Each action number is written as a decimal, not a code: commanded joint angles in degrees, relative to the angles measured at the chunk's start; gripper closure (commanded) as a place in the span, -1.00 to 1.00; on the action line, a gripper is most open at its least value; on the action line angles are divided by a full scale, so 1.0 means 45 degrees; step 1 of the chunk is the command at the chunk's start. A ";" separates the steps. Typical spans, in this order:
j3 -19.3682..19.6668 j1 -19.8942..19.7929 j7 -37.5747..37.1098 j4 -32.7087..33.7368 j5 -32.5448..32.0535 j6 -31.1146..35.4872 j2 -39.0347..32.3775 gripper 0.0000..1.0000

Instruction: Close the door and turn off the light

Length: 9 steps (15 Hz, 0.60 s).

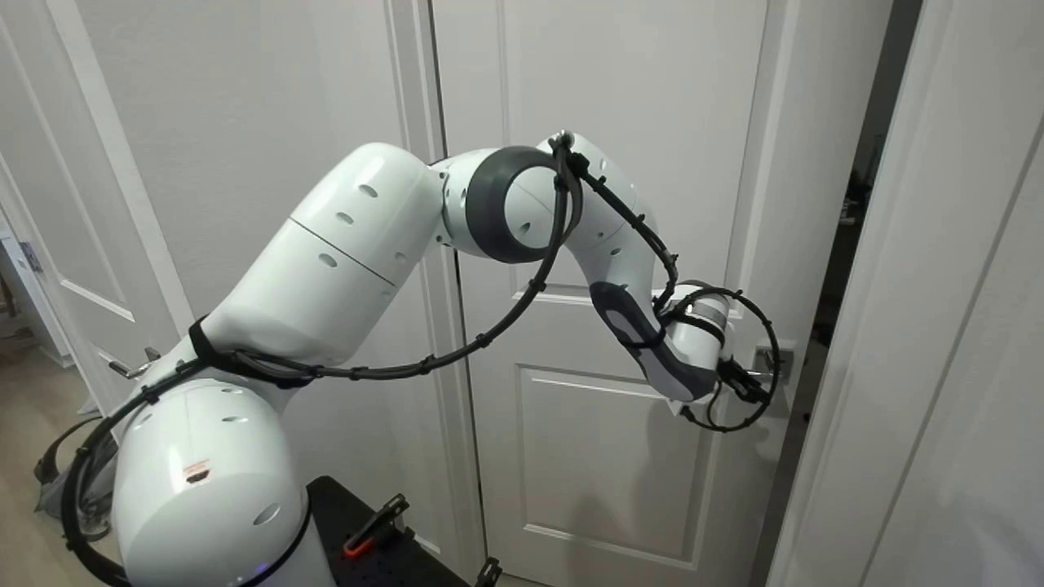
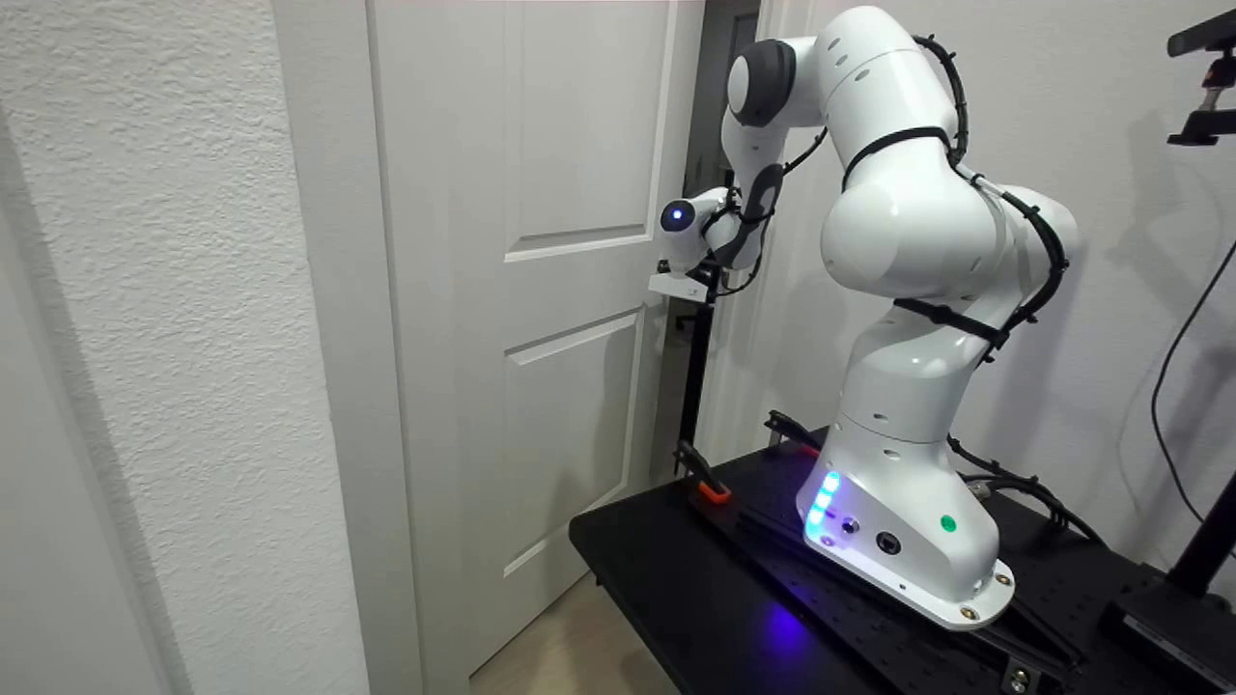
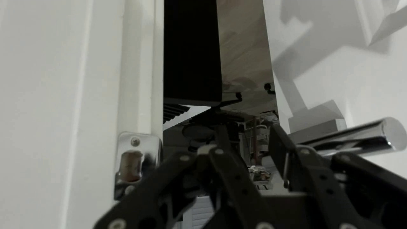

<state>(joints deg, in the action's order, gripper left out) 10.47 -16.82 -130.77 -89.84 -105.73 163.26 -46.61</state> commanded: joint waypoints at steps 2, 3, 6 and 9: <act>-0.0049 -0.0015 0.0724 -0.0195 0.0767 0.0100 0.0232 -0.57; -0.0078 -0.0004 0.1037 -0.0228 0.1077 0.0118 0.0295 -0.70; -0.0133 0.0054 0.0825 -0.0110 0.0922 0.0313 0.0642 -1.00; -0.0245 0.0320 0.0027 0.0049 0.0145 0.0352 0.1099 -1.00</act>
<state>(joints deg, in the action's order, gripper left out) 9.70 -16.62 -127.39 -89.24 -101.74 163.93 -44.96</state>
